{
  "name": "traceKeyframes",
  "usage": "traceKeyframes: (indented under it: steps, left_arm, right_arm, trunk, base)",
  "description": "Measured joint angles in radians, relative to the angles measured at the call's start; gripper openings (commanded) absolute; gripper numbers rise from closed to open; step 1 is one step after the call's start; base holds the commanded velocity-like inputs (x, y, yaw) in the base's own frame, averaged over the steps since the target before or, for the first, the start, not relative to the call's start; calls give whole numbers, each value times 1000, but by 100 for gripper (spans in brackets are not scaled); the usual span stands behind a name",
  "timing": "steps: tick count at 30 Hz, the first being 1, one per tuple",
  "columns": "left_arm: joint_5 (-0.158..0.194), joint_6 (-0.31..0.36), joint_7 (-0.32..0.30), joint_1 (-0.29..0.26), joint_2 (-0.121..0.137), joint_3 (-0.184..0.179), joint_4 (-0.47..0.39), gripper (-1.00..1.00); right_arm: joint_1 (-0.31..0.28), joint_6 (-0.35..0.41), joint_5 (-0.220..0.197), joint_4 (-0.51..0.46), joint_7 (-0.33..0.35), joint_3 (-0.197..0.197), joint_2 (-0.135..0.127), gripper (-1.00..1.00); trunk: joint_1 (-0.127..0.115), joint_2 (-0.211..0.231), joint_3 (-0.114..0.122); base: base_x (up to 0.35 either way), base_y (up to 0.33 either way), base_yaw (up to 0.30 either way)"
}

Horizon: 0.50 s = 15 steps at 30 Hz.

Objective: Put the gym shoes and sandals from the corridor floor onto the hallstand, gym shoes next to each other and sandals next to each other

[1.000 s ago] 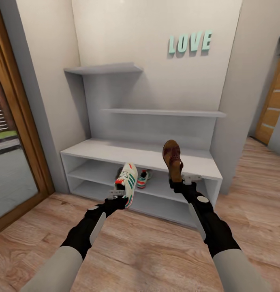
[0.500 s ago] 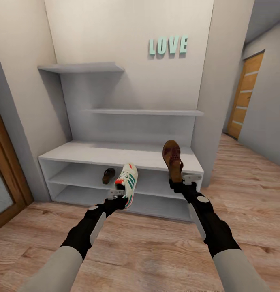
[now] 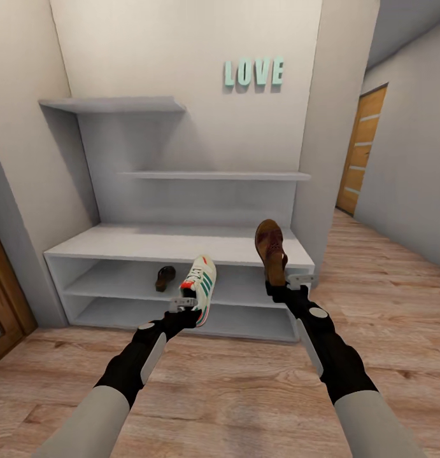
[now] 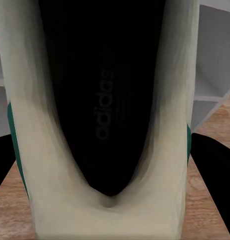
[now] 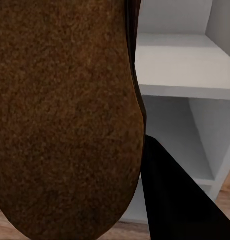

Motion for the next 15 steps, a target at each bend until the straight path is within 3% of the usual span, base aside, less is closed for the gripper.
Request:
traceKeyframes:
  steps: [4,9,15]
  left_arm:
    - [0,0,0,0,0,0,0,-100]
    - [0,0,0,0,0,0,0,-100]
    - [-5,6,6,6,4,-3,7,-100]
  right_arm:
    - [0,0,0,0,0,1,0,-100]
    - [0,0,1,0,0,1,1,-100]
    - [-3,5,3,7,1,6,-4,-100]
  trunk:
    - [0,0,0]
    - [0,0,0]
    - [0,0,0]
  base:
    - [0,9,-2]
    - [0,176,0]
    - [0,15,0]
